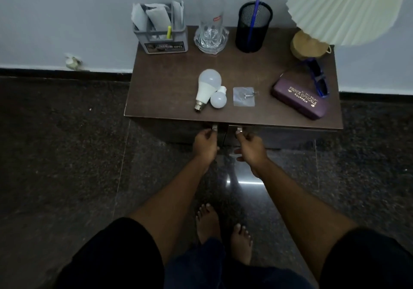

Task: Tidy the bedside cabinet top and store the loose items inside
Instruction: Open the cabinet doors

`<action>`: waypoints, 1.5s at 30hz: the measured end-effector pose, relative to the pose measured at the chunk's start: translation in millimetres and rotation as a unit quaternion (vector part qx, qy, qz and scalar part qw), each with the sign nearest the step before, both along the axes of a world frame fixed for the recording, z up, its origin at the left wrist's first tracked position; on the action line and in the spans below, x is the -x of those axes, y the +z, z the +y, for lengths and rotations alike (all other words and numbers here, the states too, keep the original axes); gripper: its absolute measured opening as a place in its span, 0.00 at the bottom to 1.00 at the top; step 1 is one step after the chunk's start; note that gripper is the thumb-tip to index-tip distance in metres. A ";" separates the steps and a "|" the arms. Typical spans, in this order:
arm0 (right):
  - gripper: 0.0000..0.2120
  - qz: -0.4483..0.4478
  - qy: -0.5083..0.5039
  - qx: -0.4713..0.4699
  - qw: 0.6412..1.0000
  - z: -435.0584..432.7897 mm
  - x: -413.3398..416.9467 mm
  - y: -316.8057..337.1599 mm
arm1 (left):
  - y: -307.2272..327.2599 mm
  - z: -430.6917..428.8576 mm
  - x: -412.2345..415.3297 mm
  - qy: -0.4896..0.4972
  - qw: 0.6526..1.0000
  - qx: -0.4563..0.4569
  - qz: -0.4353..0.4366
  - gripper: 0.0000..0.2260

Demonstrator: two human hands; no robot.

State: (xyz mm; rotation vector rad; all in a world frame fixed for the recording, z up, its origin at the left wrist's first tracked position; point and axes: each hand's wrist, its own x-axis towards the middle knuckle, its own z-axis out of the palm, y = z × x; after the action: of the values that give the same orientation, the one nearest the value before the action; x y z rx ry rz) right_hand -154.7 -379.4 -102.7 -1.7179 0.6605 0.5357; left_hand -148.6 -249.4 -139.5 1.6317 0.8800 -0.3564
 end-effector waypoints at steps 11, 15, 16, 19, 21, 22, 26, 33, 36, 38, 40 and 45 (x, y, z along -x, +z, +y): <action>0.26 -0.049 0.004 -0.034 0.998 -12.7 13.4 -44.5 | -23.7 22.6 16.5 -0.056 0.997 0.041 -0.014 0.24; 0.43 -0.041 0.013 0.014 0.999 -15.5 22.7 -42.7 | -6.6 27.6 33.7 -0.122 0.992 -0.004 0.017 0.36; 0.44 -0.038 0.026 0.030 0.998 -15.7 27.5 -37.7 | 3.9 27.9 40.3 -0.140 0.990 -0.015 0.027 0.40; 0.56 -0.011 0.044 0.052 0.998 -21.9 45.8 -24.7 | 26.7 25.1 62.1 -0.169 0.982 -0.062 0.050 0.44; 0.64 0.017 0.038 0.049 0.998 -28.2 61.4 -17.5 | 35.4 23.3 78.2 -0.174 0.978 -0.083 0.073 0.43; 0.63 0.028 0.036 0.050 0.998 -31.5 68.8 -14.4 | 39.3 22.1 86.1 -0.169 0.979 -0.080 0.085 0.42; 0.44 0.026 0.043 0.065 0.997 -42.7 87.4 -6.8 | 44.9 23.8 105.7 -0.115 0.987 -0.053 0.102 0.35; 0.27 0.009 0.071 0.117 0.990 -48.3 105.3 5.2 | 55.5 32.8 123.4 -0.092 0.992 -0.028 0.076 0.17; 0.17 0.030 0.062 0.114 0.991 -55.5 115.6 15.7 | 64.5 39.2 133.4 -0.095 0.991 -0.054 0.077 0.13; 0.10 0.046 0.048 0.101 0.993 -61.1 125.3 18.9 | 70.7 44.6 141.6 -0.091 0.991 -0.075 0.067 0.10; 0.07 0.060 0.040 0.101 0.992 -68.0 134.4 17.5 | 74.9 53.2 152.3 -0.086 0.989 -0.109 0.053 0.08; 0.09 0.058 0.072 0.152 0.984 -102.0 151.9 21.9 | 79.1 86.4 179.2 -0.102 0.981 -0.160 0.047 0.11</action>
State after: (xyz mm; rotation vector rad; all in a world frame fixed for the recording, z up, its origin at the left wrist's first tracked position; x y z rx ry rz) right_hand -306.6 -481.3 -80.9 -2.0446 0.7320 0.6666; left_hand -327.9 -163.0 -60.4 2.0246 0.8748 -0.4560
